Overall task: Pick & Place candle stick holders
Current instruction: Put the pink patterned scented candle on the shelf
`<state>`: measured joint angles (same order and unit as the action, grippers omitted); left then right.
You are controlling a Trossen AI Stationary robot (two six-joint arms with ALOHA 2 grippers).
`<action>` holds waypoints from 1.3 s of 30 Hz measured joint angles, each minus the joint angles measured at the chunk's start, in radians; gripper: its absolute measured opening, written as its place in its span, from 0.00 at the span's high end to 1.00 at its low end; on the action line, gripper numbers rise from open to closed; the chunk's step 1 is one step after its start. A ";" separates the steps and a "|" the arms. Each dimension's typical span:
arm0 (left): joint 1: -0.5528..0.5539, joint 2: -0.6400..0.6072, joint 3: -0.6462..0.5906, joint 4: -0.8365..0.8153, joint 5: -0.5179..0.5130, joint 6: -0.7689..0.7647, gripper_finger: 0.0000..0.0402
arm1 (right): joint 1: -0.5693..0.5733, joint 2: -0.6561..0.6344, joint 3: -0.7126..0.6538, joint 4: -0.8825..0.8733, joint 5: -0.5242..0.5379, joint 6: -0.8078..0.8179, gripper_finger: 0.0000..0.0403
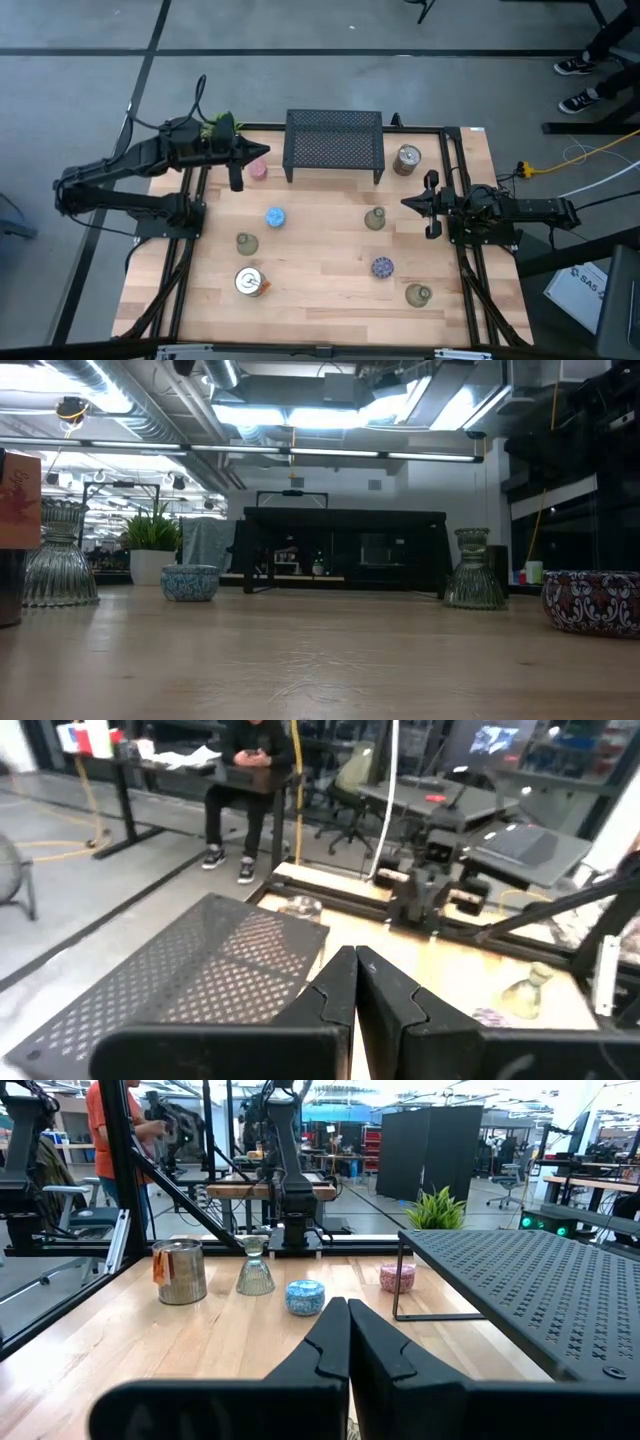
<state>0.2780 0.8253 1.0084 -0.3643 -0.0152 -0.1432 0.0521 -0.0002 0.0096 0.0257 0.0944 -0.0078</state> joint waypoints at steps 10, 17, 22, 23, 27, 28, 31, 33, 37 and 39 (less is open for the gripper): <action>0.230 0.006 -0.003 -0.118 0.036 0.000 0.99 | 0.000 0.000 0.000 0.000 0.000 0.000 1.00; 0.317 0.040 -0.004 -0.134 0.044 0.013 0.99 | 0.000 0.000 0.000 0.000 0.000 0.000 1.00; 0.343 0.064 -0.004 -0.135 0.036 0.068 0.99 | 0.000 0.000 0.000 0.000 0.000 0.000 1.00; 0.347 0.069 -0.004 -0.138 0.035 0.068 0.99 | 0.000 0.000 0.000 0.000 0.000 0.000 1.00; 0.350 0.092 -0.004 -0.169 0.033 0.056 0.96 | 0.000 0.000 0.000 0.000 0.000 0.000 1.00; 0.350 0.098 -0.005 -0.183 0.031 0.061 0.95 | 0.000 0.000 0.000 0.000 0.000 0.000 1.00; 0.350 0.115 -0.005 -0.226 0.002 0.076 0.92 | 0.000 0.000 0.000 0.000 0.000 0.000 1.00; 0.350 0.129 -0.005 -0.254 -0.028 0.079 0.89 | 0.000 0.000 0.000 0.000 0.000 0.000 1.00; 0.350 0.152 -0.005 -0.303 -0.043 0.079 0.81 | 0.000 0.000 0.000 0.000 0.000 0.000 1.00; 0.350 0.166 -0.005 -0.328 -0.041 0.079 0.77 | 0.000 0.000 0.000 0.000 0.000 0.000 1.00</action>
<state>0.6285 0.9915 1.0031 -0.6924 -0.0563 -0.0643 0.0517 -0.0002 0.0094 0.0261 0.0944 -0.0077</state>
